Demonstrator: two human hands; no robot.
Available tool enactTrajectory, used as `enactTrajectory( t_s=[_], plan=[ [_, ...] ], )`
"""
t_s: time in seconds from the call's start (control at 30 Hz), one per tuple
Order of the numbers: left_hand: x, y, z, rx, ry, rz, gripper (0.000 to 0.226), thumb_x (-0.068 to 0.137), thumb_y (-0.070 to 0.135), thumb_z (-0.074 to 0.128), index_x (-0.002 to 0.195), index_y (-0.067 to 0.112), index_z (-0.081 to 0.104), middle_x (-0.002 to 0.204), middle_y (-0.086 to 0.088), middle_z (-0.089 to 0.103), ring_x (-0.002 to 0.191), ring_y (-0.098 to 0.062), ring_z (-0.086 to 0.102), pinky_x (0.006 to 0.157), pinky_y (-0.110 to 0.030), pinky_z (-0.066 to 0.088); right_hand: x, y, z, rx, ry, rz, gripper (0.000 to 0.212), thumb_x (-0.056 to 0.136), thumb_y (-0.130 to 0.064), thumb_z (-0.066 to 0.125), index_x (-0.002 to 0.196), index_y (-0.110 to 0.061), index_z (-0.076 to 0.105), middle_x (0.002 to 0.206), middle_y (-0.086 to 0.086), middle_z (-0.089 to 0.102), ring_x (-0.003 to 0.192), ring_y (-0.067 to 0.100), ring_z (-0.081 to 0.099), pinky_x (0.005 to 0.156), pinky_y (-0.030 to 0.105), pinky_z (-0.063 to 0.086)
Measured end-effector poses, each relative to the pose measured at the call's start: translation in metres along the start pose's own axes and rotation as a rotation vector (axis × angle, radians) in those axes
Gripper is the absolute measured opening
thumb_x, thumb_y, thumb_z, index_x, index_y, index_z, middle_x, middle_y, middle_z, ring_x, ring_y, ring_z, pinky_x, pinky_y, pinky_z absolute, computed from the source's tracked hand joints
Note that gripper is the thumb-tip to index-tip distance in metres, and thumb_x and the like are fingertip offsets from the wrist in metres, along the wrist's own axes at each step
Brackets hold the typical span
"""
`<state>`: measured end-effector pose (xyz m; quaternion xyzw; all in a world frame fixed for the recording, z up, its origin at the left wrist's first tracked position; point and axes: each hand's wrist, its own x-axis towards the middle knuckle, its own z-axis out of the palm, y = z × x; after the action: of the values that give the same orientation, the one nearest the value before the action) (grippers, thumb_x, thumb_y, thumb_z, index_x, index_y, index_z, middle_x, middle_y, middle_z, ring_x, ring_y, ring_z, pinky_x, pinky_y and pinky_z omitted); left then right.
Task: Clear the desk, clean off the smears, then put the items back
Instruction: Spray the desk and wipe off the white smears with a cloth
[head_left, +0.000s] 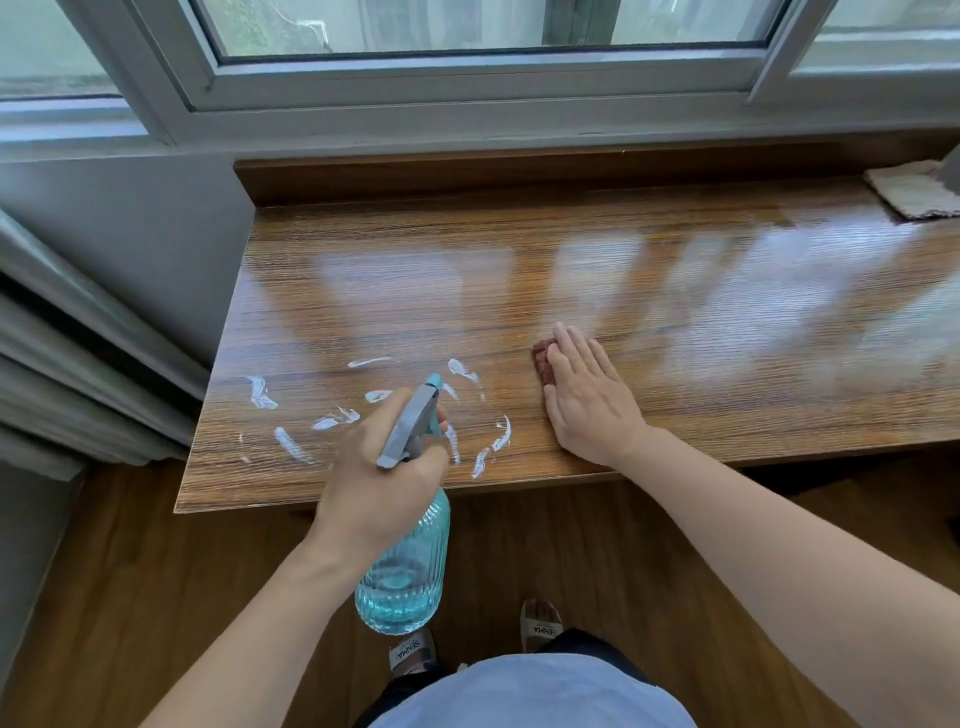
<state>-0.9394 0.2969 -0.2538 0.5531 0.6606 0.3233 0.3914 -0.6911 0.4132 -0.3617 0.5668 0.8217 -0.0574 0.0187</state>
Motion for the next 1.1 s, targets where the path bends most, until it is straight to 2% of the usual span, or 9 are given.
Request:
enactTrajectory(
  t_s=[0.1, 0.2, 0.37, 0.53, 0.67, 0.8, 0.9, 1.0, 1.1],
  plan=[
    [-0.012, -0.008, 0.008, 0.013, -0.031, -0.038, 0.027, 0.090, 0.000, 0.061, 0.097, 0.026, 0.061, 0.084, -0.021, 0.062, 0.076, -0.040, 0.064, 0.061, -0.052, 0.051, -0.017, -0.005, 0.001, 0.074, -0.002, -0.038, 0.072, 0.101, -0.043, 0.004, 0.162, -0.005, 0.011, 0.171, 0.012, 0.001, 0.158, 0.020, -0.004, 0.129, 0.037, -0.001],
    [-0.023, -0.018, 0.019, 0.031, -0.063, -0.079, 0.020, 0.088, 0.002, 0.061, 0.094, 0.021, 0.059, 0.081, -0.017, 0.058, 0.081, -0.042, 0.064, 0.068, -0.058, 0.052, -0.045, -0.004, -0.005, 0.107, -0.085, -0.165, 0.070, 0.102, -0.043, 0.010, 0.163, -0.013, -0.008, 0.170, 0.004, -0.017, 0.155, 0.010, -0.021, 0.128, 0.035, -0.006],
    [-0.024, -0.025, 0.032, 0.097, -0.082, -0.102, 0.015, 0.087, 0.006, 0.061, 0.090, 0.020, 0.056, 0.082, -0.019, 0.057, 0.073, -0.040, 0.054, 0.057, -0.039, 0.043, -0.048, 0.020, -0.018, 0.020, -0.136, -0.379, 0.069, 0.106, -0.051, 0.016, 0.162, -0.023, -0.012, 0.169, -0.004, -0.018, 0.155, 0.007, -0.017, 0.128, 0.031, -0.005],
    [-0.022, -0.033, 0.040, 0.179, -0.045, -0.136, 0.010, 0.089, 0.013, 0.061, 0.092, 0.020, 0.056, 0.084, -0.018, 0.062, 0.074, -0.039, 0.059, 0.059, -0.050, 0.049, -0.006, 0.022, -0.011, 0.021, -0.041, -0.167, 0.070, 0.107, -0.054, 0.019, 0.164, -0.020, -0.001, 0.172, 0.004, -0.002, 0.158, 0.015, -0.003, 0.129, 0.035, 0.003],
    [-0.028, -0.038, 0.040, 0.221, -0.030, -0.187, 0.008, 0.090, 0.017, 0.062, 0.091, 0.022, 0.056, 0.084, -0.011, 0.063, 0.076, -0.033, 0.063, 0.063, -0.050, 0.054, -0.008, 0.001, 0.003, 0.153, -0.013, -0.043, 0.065, 0.107, -0.046, 0.016, 0.164, -0.021, 0.001, 0.172, 0.002, -0.004, 0.158, 0.013, -0.007, 0.128, 0.034, -0.002],
    [-0.035, -0.042, 0.038, 0.187, -0.113, -0.194, 0.015, 0.090, 0.014, 0.062, 0.089, 0.028, 0.057, 0.084, -0.003, 0.064, 0.071, -0.021, 0.060, 0.061, -0.040, 0.049, -0.041, -0.001, 0.001, 0.237, -0.027, -0.095, 0.065, 0.107, -0.038, 0.025, 0.164, -0.019, -0.002, 0.172, -0.002, -0.008, 0.155, 0.005, -0.014, 0.126, 0.027, -0.009],
    [-0.038, -0.044, 0.039, 0.242, -0.166, -0.194, 0.018, 0.092, 0.013, 0.062, 0.087, 0.028, 0.053, 0.081, 0.001, 0.060, 0.067, -0.016, 0.053, 0.058, -0.026, 0.038, -0.059, 0.009, -0.001, 0.204, -0.008, -0.146, 0.068, 0.106, -0.048, 0.027, 0.164, -0.019, 0.006, 0.172, -0.002, 0.002, 0.156, 0.004, -0.005, 0.128, 0.032, -0.001],
    [-0.040, -0.044, 0.037, 0.238, -0.196, -0.173, 0.018, 0.093, 0.015, 0.063, 0.089, 0.030, 0.053, 0.085, 0.004, 0.062, 0.071, -0.016, 0.056, 0.060, -0.025, 0.039, -0.064, 0.017, -0.002, 0.067, 0.015, -0.143, 0.071, 0.105, -0.057, 0.018, 0.164, -0.019, 0.011, 0.171, 0.000, 0.010, 0.157, 0.009, 0.003, 0.129, 0.035, 0.003],
    [-0.040, -0.044, 0.029, 0.189, -0.168, -0.165, 0.019, 0.090, 0.013, 0.063, 0.091, 0.030, 0.056, 0.087, 0.005, 0.065, 0.073, -0.015, 0.059, 0.062, -0.028, 0.044, -0.060, 0.006, -0.002, 0.013, 0.003, -0.140, 0.072, 0.103, -0.054, 0.008, 0.164, -0.016, 0.008, 0.171, 0.004, 0.008, 0.158, 0.014, 0.002, 0.129, 0.034, -0.001]
  ],
)
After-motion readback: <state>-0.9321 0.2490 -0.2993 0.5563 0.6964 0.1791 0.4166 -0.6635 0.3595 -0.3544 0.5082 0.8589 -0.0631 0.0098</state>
